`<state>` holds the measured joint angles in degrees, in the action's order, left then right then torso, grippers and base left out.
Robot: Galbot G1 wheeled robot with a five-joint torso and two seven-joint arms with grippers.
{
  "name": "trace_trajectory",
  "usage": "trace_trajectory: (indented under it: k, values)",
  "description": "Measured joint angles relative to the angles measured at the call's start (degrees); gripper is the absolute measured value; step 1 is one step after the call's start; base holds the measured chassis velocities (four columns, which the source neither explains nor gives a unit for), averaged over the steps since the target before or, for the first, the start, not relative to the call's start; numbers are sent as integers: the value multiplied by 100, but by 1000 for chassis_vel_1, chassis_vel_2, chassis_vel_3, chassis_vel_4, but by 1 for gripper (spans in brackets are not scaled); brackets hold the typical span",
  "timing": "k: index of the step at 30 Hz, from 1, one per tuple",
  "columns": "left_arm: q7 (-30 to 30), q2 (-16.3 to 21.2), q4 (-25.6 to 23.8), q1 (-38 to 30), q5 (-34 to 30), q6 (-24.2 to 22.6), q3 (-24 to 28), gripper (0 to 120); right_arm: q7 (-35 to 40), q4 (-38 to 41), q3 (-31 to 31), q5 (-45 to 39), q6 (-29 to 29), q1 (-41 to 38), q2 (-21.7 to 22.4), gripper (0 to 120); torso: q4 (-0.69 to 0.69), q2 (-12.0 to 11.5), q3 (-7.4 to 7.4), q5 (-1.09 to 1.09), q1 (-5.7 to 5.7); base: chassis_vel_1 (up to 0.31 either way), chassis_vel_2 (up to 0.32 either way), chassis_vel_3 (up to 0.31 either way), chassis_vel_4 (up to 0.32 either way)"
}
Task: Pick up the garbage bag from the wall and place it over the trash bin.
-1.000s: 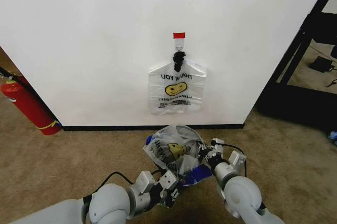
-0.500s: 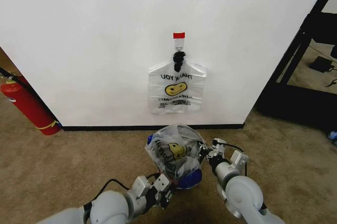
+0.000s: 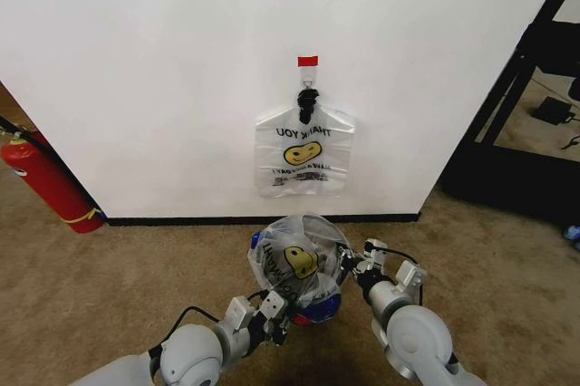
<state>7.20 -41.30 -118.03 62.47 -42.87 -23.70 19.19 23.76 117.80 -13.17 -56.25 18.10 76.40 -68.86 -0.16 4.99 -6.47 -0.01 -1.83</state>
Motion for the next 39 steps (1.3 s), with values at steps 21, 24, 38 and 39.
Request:
trace_trajectory:
  k: [21, 24, 38, 39]
  values:
    - [1160, 240, -1527, 1496, 104, 529, -1465, 71, -118, -78, -232, 201, -177, 37, -7, 1, -1, 0, 0, 1, 0, 0, 0, 0, 0]
    - [1506, -78, -1531, 1083, -1175, 612, -1669, 86, -126, -72, -282, 265, -201, 114, -47, 1, -3, 0, 0, 2, 0, 0, 0, 0, 0]
    - [2458, -570, -928, 676, -3081, 345, -2254, 97, -132, -130, -353, 300, -246, 143, -177, 1, -1, 0, 0, 1, 0, 0, 0, 0, 0]
    - [2458, -570, -928, 676, -3081, 345, -2254, 97, -132, -130, -353, 300, -246, 143, -177, 1, -1, 0, 0, 1, 0, 0, 0, 0, 0]
